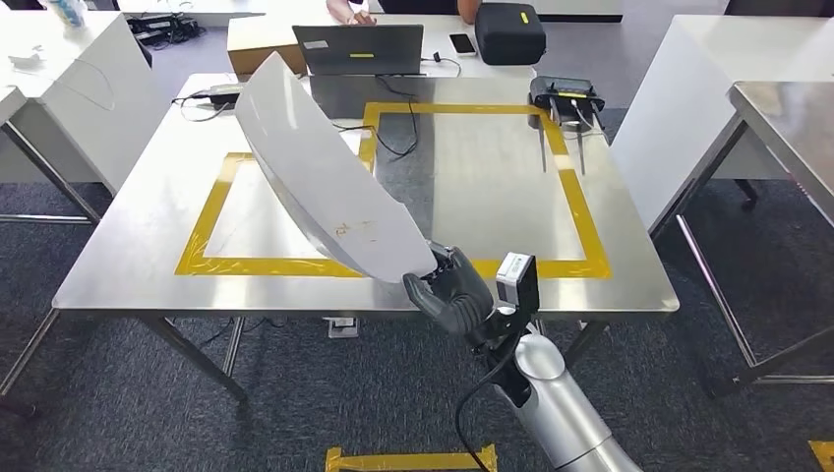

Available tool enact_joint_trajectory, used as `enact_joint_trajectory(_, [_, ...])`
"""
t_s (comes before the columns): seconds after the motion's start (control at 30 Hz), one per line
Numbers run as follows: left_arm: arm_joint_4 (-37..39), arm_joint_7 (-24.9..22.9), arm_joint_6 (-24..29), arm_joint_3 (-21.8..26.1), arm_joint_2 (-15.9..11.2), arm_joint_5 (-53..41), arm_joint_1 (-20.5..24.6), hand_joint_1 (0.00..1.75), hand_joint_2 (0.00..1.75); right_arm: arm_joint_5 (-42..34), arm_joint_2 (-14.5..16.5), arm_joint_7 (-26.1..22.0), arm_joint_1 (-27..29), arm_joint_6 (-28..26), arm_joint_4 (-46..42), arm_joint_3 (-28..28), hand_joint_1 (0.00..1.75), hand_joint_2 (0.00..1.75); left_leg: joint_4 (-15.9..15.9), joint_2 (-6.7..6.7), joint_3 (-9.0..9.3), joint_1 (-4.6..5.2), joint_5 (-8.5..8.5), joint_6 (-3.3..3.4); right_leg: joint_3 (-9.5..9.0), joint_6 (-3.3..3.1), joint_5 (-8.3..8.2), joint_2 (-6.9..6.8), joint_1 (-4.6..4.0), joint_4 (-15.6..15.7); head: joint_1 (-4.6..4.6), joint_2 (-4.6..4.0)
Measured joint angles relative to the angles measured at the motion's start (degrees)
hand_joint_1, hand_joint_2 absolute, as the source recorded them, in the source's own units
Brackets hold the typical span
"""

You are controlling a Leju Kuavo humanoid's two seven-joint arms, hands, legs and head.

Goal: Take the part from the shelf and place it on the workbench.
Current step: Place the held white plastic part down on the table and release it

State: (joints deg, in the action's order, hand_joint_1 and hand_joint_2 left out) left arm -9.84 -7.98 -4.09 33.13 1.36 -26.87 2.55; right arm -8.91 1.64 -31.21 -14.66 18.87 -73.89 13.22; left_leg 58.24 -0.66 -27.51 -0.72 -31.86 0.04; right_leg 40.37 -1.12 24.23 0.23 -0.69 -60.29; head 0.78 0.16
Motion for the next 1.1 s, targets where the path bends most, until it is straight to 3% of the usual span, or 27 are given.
enact_joint_trajectory(0.03, [0.02, -0.17, -0.05, -0.03, 0.05, -0.21, 0.17, 0.0, 1.75, 1.33, -0.26, 0.19, -1.03, -1.59, 1.56, -0.15, 1.75, 1.75, 0.16, -0.09, 0.58, 0.0, -0.52, -0.35, -0.25, -0.29, -2.5, 0.07, -0.25, 1.45, -0.03, 0.0])
enact_joint_trajectory(0.07, [-0.01, -0.31, -0.11, -0.09, 0.05, -0.48, 0.42, 0.0, 1.75, 2.74, -0.49, 0.32, -2.54, -3.4, 3.49, -0.36, 1.75, 1.75, 0.54, -0.17, 1.08, 0.03, -0.68, -0.82, -0.6, -0.51, -3.01, 0.18, -0.44, 1.91, -0.04, 0.01])
enact_joint_trajectory(0.13, [-0.08, -0.49, -0.2, -0.39, 0.05, -1.2, 0.92, 0.0, 1.75, 6.16, -0.89, 0.78, -6.65, -8.15, 8.37, -0.84, 1.75, 1.75, 2.46, -0.11, 0.78, -0.06, -0.25, -1.57, -1.72, -1.19, -2.48, 0.36, -0.25, 2.13, -0.03, 0.0])
enact_joint_trajectory(0.2, [-0.09, -0.55, -0.19, -0.79, 0.12, -2.26, 1.52, 0.0, 1.75, 10.0, -1.27, 1.99, -11.33, -14.51, 14.69, -1.4, 1.75, 1.75, 7.12, 0.06, -1.96, -0.11, -0.67, -1.98, -2.81, -1.93, -1.83, 0.41, -0.04, 2.39, -0.16, 0.0])
enact_joint_trajectory(0.27, [-0.1, -0.52, 0.07, -1.2, 0.07, -3.49, 1.85, 0.0, 1.75, 13.66, -1.81, 3.79, -15.38, -21.35, 21.54, -2.04, 1.75, 1.75, 13.24, 0.15, -6.24, -0.13, -3.65, -2.35, -3.75, -2.27, -0.87, 0.41, -0.04, 2.41, -0.26, 0.0])
enact_joint_trajectory(0.33, [-0.1, -0.52, 0.52, -1.96, -0.07, -4.56, 1.79, 0.0, 1.75, 16.02, -2.4, 5.05, -18.35, -26.23, 27.58, -2.72, 1.75, 1.75, 16.04, 0.19, -9.66, -0.14, -5.89, -2.68, -4.86, -2.23, 0.19, 0.45, -0.02, 2.35, -0.26, -0.01])
enact_joint_trajectory(0.37, [-0.09, -0.54, 0.73, -2.37, -0.09, -4.93, 1.72, 0.0, 1.75, 16.52, -2.68, 5.32, -19.48, -27.56, 29.97, -3.05, 1.75, 1.75, 15.01, 0.23, -10.29, -0.15, -5.14, -2.65, -5.47, -2.15, 0.73, 0.48, 0.03, 2.26, -0.26, -0.01])
enact_joint_trajectory(0.4, [-0.09, -0.54, 0.89, -2.7, -0.1, -5.23, 1.68, 0.0, 1.75, 16.84, -2.91, 5.4, -20.49, -28.38, 32.13, -3.39, 1.75, 1.75, 12.31, 0.27, -10.21, -0.16, -2.85, -2.56, -6.1, -2.01, 1.32, 0.52, 0.11, 2.14, -0.26, -0.01])
enact_joint_trajectory(0.47, [-0.06, -0.43, 1.09, -3.17, -0.09, -5.51, 1.64, 0.0, 1.75, 17.09, -3.22, 5.04, -22.02, -29.28, 35.54, -4.11, 1.75, 1.75, 5.1, 0.36, -9.25, -0.08, 3.26, -2.25, -7.09, -1.52, 2.47, 0.61, 0.22, 1.72, -0.29, -0.01])
enact_joint_trajectory(0.5, [-0.03, -0.32, 1.15, -3.34, -0.07, -5.57, 1.65, 0.0, 1.75, 17.18, -3.37, 4.75, -22.55, -29.56, 36.9, -4.51, 1.75, 1.75, 2.68, 0.38, -8.76, 0.02, 5.28, -1.97, -7.29, -1.17, 2.96, 0.68, 0.2, 1.49, -0.32, 0.0])
enact_joint_trajectory(0.53, [-0.02, -0.21, 1.21, -3.53, -0.05, -5.58, 1.63, 0.0, 1.75, 17.28, -3.55, 4.47, -22.88, -29.77, 37.96, -4.91, 1.75, 1.75, 1.46, 0.38, -8.56, 0.11, 6.33, -1.61, -7.35, -0.83, 3.32, 0.74, 0.16, 1.33, -0.33, 0.0])
enact_joint_trajectory(0.57, [0.01, -0.12, 1.29, -3.67, -0.01, -5.58, 1.62, 0.0, 1.75, 17.47, -3.75, 4.26, -23.09, -29.91, 38.76, -5.3, 1.75, 1.75, 1.36, 0.37, -8.52, 0.17, 6.29, -1.38, -7.35, -0.64, 3.54, 0.81, 0.09, 1.14, -0.34, 0.0])
enact_joint_trajectory(0.7, [0.02, 0.09, 2.3, -4.0, 0.11, -5.82, 1.73, 0.0, 1.75, 18.89, -4.44, 3.84, -23.49, -30.19, 40.43, -6.5, 0.0, 0.0, 1.29, 0.06, -8.39, 0.16, 6.67, -1.1, -7.49, -1.08, 3.57, 0.74, -0.05, 1.4, -0.32, -0.01])
enact_joint_trajectory(0.8, [0.0, -0.19, 3.94, -4.2, 0.23, -6.11, 1.85, 0.0, 1.75, 19.72, -4.61, 3.78, -23.71, -30.24, 40.93, -7.26, 0.0, 0.0, 1.27, -0.08, -8.36, 0.17, 6.38, -0.71, -7.89, -1.16, 3.79, 0.66, -0.08, 2.03, -0.32, -0.01])
enact_joint_trajectory(0.93, [0.0, -1.09, 4.95, -4.19, 0.33, -5.42, 1.92, 0.0, 0.0, 20.74, -4.62, 3.78, -23.7, -30.26, 41.11, -7.67, 0.0, 0.0, 1.27, -0.07, -8.31, 0.22, 6.26, -0.5, -8.05, -0.58, 3.84, 0.65, -0.03, 2.34, -0.32, -0.01])
enact_joint_trajectory(1.1, [-0.02, -1.68, 4.86, -4.18, 0.33, -5.34, 2.2, 0.0, 0.0, 21.59, -4.57, 3.57, -23.68, -29.41, 41.19, -8.11, 0.0, 0.0, 1.27, -0.05, -8.27, 0.26, 6.36, -0.37, -8.08, 0.13, 3.76, 0.64, 0.03, 2.39, -0.33, -0.01])
